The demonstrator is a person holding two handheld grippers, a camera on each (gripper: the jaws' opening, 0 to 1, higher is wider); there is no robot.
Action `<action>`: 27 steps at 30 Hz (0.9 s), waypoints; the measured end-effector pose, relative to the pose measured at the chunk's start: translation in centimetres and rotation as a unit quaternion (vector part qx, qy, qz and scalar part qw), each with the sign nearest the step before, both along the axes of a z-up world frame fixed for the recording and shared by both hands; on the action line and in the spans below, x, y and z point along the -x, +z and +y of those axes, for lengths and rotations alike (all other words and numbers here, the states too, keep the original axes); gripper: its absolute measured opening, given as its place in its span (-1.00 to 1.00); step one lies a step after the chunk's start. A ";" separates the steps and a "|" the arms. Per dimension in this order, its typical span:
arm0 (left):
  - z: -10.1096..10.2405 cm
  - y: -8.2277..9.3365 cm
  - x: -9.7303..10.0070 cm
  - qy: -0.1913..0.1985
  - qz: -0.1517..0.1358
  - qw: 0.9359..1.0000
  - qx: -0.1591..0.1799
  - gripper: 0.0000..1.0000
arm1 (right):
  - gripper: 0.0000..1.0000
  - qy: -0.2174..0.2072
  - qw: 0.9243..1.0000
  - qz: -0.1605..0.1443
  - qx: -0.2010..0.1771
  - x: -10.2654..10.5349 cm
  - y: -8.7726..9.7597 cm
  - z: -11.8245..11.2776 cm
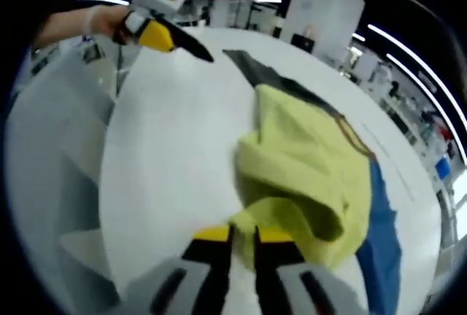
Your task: Fold the garment on the visible template until the final outline fits inside the template.
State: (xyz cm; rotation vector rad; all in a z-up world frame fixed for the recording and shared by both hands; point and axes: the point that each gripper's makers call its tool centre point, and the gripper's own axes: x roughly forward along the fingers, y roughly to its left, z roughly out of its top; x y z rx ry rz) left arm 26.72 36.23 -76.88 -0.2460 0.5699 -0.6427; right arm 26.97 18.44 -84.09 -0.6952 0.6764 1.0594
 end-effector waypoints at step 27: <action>-8.2 -5.0 -2.3 -0.118 -0.056 0.966 -0.225 -0.46 | -1.00 -0.071 0.987 -0.039 -0.135 0.6 7.9 -4.3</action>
